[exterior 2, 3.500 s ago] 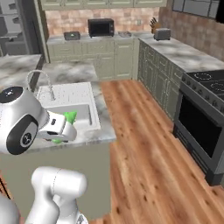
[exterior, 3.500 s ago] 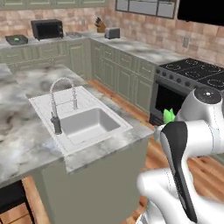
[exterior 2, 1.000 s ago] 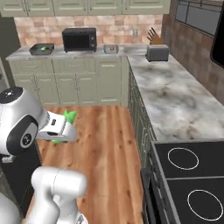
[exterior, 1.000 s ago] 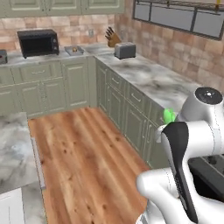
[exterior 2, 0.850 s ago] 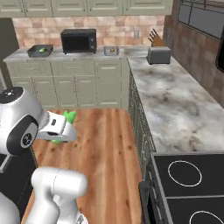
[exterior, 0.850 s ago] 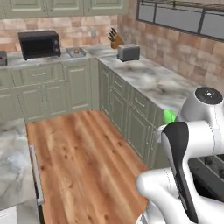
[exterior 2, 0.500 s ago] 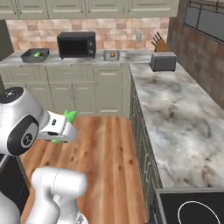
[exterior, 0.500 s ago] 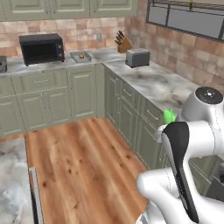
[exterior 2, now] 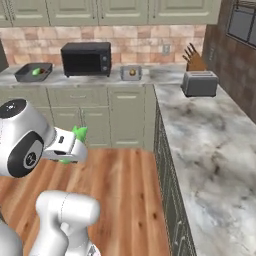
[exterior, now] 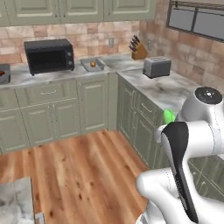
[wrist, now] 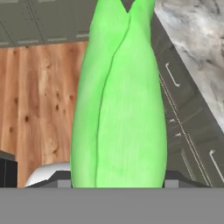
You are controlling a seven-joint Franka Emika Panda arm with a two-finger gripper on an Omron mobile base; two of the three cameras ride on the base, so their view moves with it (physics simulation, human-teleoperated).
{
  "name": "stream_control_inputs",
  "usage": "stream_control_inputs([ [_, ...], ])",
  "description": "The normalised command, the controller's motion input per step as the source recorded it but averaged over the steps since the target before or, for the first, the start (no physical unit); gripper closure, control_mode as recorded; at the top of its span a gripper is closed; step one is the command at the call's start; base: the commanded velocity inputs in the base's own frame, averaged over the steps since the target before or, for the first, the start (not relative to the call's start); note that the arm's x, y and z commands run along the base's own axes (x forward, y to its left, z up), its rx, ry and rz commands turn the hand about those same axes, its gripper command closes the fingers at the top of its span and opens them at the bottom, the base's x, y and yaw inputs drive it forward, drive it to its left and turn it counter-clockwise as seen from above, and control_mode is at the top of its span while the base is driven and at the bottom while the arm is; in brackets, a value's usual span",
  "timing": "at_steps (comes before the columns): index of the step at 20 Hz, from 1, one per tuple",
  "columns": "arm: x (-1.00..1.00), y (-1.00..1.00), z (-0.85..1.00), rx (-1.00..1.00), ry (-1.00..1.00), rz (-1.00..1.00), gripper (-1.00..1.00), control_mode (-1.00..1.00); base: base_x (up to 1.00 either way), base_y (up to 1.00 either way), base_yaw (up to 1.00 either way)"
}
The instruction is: Place one corn and one chicken drumstick in each tupperware on the nearby counter, to pack two identical lunches.
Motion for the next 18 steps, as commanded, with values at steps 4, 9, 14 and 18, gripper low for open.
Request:
stream_control_inputs([
  [4, 0.0, 0.0, 0.0, 0.0, 0.0, 0.0, 1.0, 1.0, 1.0, 0.0, 0.05],
  [9, 0.0, 0.0, 0.0, 0.0, 0.0, 0.0, 1.0, 1.0, 1.0, -0.06, 0.02],
  [14, 0.0, 0.0, 0.0, 0.0, 0.0, 0.0, 1.0, 1.0, 1.0, -0.22, 0.0],
  [18, 0.0, 0.0, 0.0, 0.0, 0.0, 0.0, 1.0, 1.0, 1.0, -0.3, 0.0],
])
